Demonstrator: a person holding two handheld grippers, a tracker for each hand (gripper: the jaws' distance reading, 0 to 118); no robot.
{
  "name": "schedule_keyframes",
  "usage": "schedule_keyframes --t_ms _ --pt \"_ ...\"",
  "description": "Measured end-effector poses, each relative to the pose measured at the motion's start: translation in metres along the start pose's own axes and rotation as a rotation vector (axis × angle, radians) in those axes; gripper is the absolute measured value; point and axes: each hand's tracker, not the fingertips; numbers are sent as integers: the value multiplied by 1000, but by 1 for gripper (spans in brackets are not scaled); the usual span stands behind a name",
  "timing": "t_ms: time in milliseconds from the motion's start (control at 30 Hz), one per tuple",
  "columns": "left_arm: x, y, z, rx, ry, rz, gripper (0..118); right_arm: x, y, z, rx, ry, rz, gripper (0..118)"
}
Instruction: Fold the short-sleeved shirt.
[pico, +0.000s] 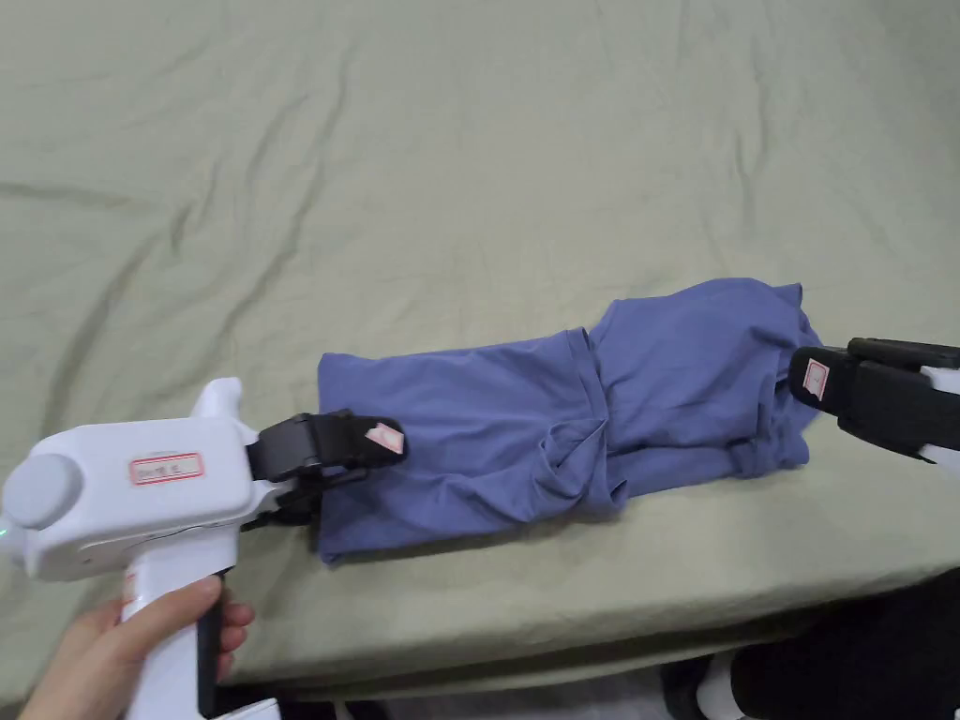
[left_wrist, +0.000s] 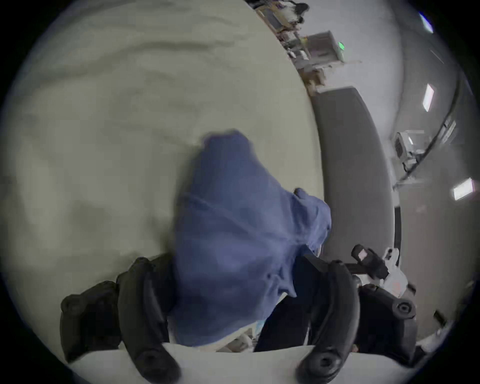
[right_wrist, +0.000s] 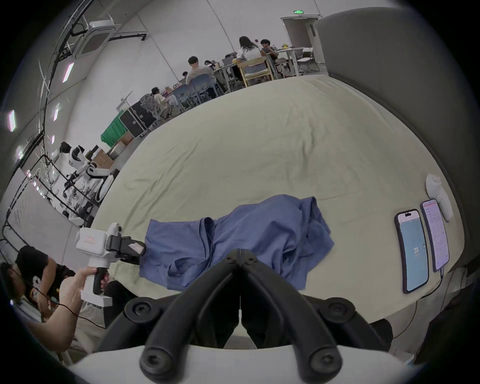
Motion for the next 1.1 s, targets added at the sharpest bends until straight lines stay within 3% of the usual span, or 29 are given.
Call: schedule_keyframes --t_ms 67,100,167,233,333,467,633,800,933,1100 --pt "11 -2 -15 -4 110 -96 91 -1 0 -3 -10 1 0 2" --pt "15 -2 -17 -24 173 -142 78 -2 1 -4 -17 0 3 2" --pt "16 -4 4 -19 247 -168 14 -3 1 -5 -23 -2 12 2" --pt "-7 0 27 3 58 22 14 -3 1 -5 -28 5 17 2" --pt "-5 -1 60 112 44 37 14 -2 1 -7 -33 4 21 2" --pt "-24 15 119 231 156 43 14 2 7 -5 -17 8 17 2" --pt "22 8 151 257 484 -40 14 10 14 -6 0 15 15 2" --pt "95 7 93 149 537 -221 14 22 14 -5 17 23 -6 2" --pt "144 16 21 -7 369 -337 14 37 8 2 28 20 -32 2" --pt "188 14 -82 -219 317 -497 14 64 -3 15 48 -6 -87 2"
